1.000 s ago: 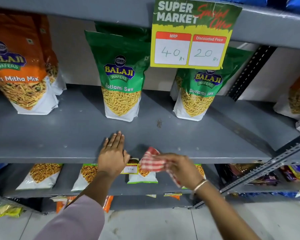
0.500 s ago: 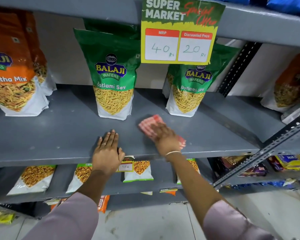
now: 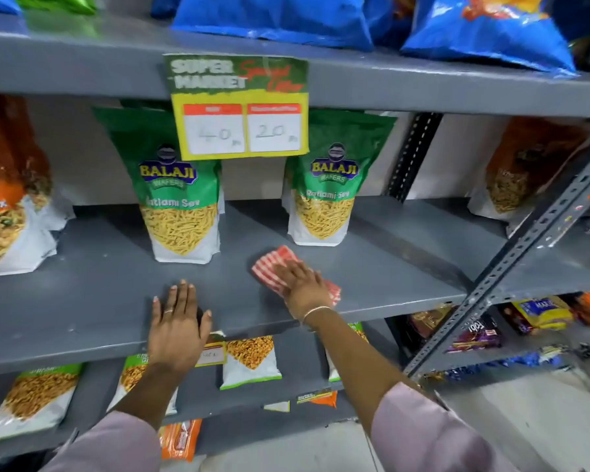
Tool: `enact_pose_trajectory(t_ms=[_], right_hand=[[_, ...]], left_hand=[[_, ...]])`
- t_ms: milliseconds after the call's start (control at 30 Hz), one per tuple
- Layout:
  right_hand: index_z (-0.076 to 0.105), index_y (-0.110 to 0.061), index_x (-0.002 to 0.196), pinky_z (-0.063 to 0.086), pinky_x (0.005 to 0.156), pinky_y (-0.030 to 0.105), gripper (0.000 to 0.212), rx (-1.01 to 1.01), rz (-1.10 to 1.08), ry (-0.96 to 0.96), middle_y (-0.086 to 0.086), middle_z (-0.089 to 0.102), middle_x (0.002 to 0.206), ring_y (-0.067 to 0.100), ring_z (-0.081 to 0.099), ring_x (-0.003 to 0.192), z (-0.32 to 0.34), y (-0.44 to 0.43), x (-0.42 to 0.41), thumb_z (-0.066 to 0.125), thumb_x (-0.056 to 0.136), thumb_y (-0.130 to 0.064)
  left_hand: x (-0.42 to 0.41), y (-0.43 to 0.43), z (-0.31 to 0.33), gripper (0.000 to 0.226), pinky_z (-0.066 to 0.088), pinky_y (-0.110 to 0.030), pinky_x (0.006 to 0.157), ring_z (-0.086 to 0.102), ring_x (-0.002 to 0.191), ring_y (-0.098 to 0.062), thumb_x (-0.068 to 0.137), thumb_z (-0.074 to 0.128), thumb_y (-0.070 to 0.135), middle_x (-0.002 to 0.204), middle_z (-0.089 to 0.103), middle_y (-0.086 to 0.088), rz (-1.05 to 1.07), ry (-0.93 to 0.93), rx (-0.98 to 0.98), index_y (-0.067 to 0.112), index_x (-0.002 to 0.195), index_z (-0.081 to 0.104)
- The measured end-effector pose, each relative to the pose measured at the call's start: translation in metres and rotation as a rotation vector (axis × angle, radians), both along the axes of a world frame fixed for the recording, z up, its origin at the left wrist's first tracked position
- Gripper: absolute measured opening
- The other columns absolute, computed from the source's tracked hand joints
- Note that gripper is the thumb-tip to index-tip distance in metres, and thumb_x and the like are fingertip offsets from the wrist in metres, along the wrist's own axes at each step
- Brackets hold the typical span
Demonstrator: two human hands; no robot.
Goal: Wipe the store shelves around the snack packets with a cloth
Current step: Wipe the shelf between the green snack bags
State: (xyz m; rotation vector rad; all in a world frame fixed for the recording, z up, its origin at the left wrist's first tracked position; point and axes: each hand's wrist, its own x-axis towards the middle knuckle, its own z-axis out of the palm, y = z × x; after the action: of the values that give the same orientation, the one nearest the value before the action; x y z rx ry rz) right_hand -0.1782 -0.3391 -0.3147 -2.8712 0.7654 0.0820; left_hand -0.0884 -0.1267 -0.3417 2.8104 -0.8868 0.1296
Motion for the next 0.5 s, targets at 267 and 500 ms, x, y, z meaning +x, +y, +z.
enact_pose_trajectory(t_ms=[267, 500], right_hand=[[0.009, -0.022, 0.152, 0.018, 0.118, 0.053, 0.061, 0.024, -0.389, -0.036, 0.011, 0.006, 0.162, 0.039, 0.010, 0.146, 0.005, -0.125, -0.078, 0.033, 0.096, -0.014], [0.006, -0.028, 0.153, 0.019, 0.116, 0.048, 0.060, 0.021, -0.073, 0.019, 0.002, 0.008, 0.162, 0.032, 0.015, 0.146, 0.005, -0.184, -0.095, 0.029, 0.099, -0.017]], left_hand=[[-0.082, -0.144, 0.013, 0.066, 0.033, -0.058, 0.100, 0.053, 0.118, -0.034, 0.089, 0.025, 0.041, 0.127, 0.057, -0.023, -0.067, -0.057, -0.048, -0.008, 0.119, 0.057], [-0.137, -0.231, -0.004, 0.087, 0.022, -0.048, 0.101, 0.058, 0.112, -0.034, 0.095, -0.001, 0.052, 0.123, 0.059, -0.023, -0.122, 0.058, 0.082, -0.006, 0.115, 0.061]])
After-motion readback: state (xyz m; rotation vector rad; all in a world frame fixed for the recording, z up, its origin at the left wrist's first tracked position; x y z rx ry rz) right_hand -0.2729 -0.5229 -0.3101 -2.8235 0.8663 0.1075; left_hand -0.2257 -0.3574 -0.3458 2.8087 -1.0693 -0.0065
